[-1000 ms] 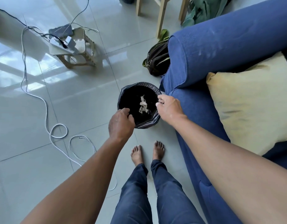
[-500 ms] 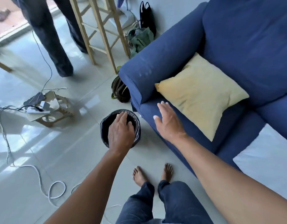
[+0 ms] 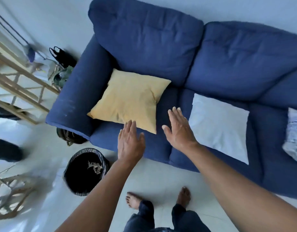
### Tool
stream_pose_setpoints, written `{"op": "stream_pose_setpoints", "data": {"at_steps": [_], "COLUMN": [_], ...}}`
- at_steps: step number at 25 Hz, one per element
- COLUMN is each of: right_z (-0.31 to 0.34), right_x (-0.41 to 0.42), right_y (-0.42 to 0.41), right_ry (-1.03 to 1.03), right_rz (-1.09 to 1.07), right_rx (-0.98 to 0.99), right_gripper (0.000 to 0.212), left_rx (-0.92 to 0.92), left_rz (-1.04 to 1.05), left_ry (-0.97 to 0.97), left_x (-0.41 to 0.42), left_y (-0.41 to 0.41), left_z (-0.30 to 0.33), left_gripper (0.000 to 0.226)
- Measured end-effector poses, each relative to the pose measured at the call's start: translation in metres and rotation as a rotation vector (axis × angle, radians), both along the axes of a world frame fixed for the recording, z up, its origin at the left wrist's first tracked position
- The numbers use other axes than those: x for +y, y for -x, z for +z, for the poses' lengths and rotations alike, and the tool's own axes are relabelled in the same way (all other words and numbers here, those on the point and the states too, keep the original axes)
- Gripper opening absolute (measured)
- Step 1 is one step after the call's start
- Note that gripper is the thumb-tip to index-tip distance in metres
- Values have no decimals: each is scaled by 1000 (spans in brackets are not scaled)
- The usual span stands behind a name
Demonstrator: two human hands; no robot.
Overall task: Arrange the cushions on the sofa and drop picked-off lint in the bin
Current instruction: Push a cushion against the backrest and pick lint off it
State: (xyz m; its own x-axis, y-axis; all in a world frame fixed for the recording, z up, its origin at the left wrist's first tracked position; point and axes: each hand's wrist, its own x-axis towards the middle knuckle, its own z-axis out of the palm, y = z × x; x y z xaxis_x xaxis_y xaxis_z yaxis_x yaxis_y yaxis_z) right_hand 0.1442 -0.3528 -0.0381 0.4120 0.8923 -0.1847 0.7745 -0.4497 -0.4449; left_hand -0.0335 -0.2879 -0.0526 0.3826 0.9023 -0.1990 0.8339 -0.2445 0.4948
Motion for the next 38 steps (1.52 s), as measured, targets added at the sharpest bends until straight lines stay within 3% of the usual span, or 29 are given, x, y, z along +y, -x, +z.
{"op": "stream_pose_setpoints", "data": {"at_steps": [13, 25, 32, 38], "right_z": [4, -29, -110, -263], "right_x": [-231, -296, -308, -319], "right_y": [-238, -344, -417, -463], "right_ry": [29, 78, 171, 335], "right_rz": [-445, -745, -949, -1004], "right_rx": [52, 126, 322, 493], "right_gripper": [65, 67, 58, 46], "left_rx": [-34, -17, 181, 390], "left_rz": [-572, -908, -1068, -1123], "left_ry": [-1, 57, 133, 190], "left_x": [-165, -198, -196, -209], "left_y": [-290, -458, -551, -644], "left_z": [14, -17, -85, -220], "left_gripper": [58, 55, 52, 50]}}
